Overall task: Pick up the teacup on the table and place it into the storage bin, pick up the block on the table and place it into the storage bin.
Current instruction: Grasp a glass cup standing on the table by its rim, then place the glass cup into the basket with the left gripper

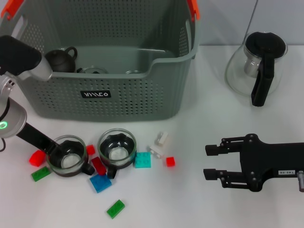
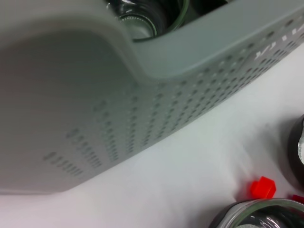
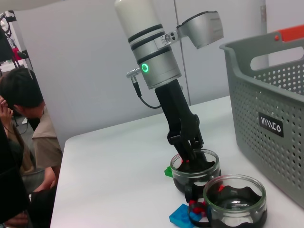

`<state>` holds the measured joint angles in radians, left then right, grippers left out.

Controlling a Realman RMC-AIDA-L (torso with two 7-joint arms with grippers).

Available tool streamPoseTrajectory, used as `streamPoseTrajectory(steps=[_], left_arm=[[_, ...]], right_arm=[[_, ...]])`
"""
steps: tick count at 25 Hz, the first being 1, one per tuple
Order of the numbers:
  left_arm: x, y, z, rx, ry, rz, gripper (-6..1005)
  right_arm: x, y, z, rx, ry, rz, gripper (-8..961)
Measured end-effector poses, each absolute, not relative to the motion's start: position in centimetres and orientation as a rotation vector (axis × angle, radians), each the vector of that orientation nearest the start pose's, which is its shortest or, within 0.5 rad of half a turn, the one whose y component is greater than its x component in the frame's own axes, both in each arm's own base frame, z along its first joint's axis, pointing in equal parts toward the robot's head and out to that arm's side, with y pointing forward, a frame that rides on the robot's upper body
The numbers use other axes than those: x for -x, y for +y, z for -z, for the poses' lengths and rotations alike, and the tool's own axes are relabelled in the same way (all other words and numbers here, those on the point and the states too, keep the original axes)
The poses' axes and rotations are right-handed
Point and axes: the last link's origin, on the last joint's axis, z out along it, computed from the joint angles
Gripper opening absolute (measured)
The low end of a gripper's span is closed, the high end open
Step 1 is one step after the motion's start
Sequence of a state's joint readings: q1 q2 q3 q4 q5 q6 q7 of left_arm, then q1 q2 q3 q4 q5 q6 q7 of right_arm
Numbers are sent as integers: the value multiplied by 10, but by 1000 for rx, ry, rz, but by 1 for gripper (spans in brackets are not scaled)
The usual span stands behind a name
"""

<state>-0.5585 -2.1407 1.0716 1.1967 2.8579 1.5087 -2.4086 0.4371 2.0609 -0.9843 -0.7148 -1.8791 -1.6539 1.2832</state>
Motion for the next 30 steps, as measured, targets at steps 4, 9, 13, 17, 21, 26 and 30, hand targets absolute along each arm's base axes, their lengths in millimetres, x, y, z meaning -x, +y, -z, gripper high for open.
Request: streamPoseTrajectory(steps=[4,9,13,17,21,26,30], left_arm=[[268,349,-23,2370,-1163,-584,284],[269,348,-27,2359,-1177,-575,140],[266,346,-43,2366,-1198,-511,74],[269,338,-71,2473,-1266,-296,41],[280,325,-84,2692,-1347,44,41],[270,311,-90,2869,-1187,555,41],[247,320,-104,2764,-1077,998,41]], right_arm=[[-255,292,17,2969,387,-681,582],[-256,292,16,2969,387,-680,582],[-256,292,15,2966,386,-681,582],[-256,292,15,2968,386,-685,582],[-255,291,15,2973,385,-692,581],[-255,292,12,2964,388,-698,580],[-255,292,13,2961,392,-704,582]])
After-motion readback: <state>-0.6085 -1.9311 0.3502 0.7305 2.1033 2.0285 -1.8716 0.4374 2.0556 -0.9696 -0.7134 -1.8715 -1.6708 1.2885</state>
